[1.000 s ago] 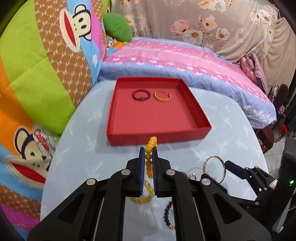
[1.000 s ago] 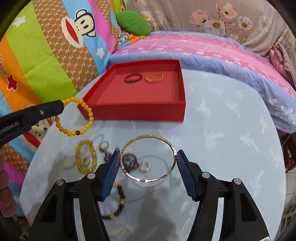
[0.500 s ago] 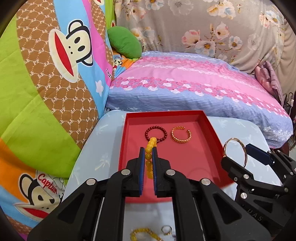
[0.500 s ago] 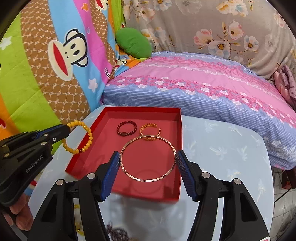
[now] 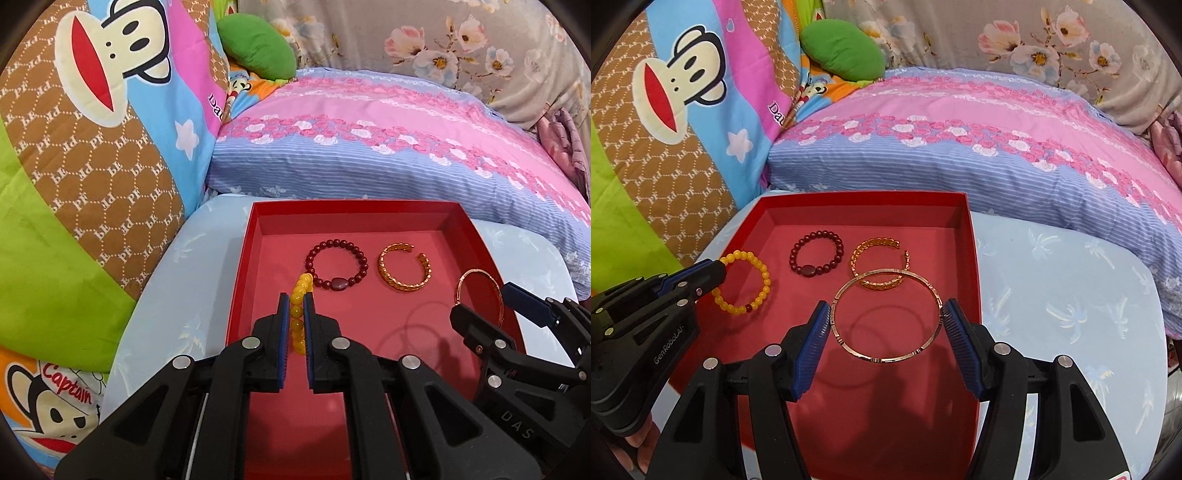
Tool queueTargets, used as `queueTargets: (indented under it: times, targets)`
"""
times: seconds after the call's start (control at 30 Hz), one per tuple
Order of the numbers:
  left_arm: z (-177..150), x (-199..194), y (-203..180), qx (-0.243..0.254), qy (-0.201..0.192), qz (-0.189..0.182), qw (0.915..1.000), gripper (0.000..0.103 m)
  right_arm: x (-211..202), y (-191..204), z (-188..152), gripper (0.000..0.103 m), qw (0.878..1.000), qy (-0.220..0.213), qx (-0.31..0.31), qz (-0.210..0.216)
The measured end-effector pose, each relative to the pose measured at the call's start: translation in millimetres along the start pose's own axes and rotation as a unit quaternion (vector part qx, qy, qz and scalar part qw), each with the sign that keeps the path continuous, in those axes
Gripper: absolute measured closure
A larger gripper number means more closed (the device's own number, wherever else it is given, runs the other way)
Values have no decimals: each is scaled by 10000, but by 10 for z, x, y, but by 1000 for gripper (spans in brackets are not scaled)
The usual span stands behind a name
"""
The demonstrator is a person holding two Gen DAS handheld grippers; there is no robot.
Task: Organize jewelry
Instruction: 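Carry both pieces into the red box and open both tools to release, then withdraw both open tools from the red box back over the jewelry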
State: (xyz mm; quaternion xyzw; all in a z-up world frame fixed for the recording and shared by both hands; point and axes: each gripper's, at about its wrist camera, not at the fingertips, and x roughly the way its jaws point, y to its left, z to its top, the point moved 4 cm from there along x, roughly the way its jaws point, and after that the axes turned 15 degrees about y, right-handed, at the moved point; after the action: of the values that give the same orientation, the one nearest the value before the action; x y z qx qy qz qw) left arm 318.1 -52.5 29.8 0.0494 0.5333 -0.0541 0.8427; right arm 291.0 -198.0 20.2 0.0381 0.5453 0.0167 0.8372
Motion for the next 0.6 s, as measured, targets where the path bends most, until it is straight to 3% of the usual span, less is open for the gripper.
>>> queueTargets:
  times: [0.3, 0.37, 0.4, 0.43, 0.6]
  targets:
    - [8, 127, -4, -67, 54, 34, 10000, 93, 172, -20, 53, 41, 9998, 169, 30, -53]
    - [-6, 116, 26, -133, 15, 128, 9998, 77, 168, -10, 50, 39, 9998, 166, 37, -75]
    - [-13, 109, 53, -208, 4, 176, 9996, 60, 154, -5, 47, 36, 9998, 143, 39, -95]
    - [-20, 93, 75, -258, -28, 202, 9995, 55, 127, 6, 38, 36, 9999, 99, 33, -118]
    - [-40, 15, 101, -238, -91, 242, 9994, 55, 11, 79, 23, 34, 9998, -28, -85, -156]
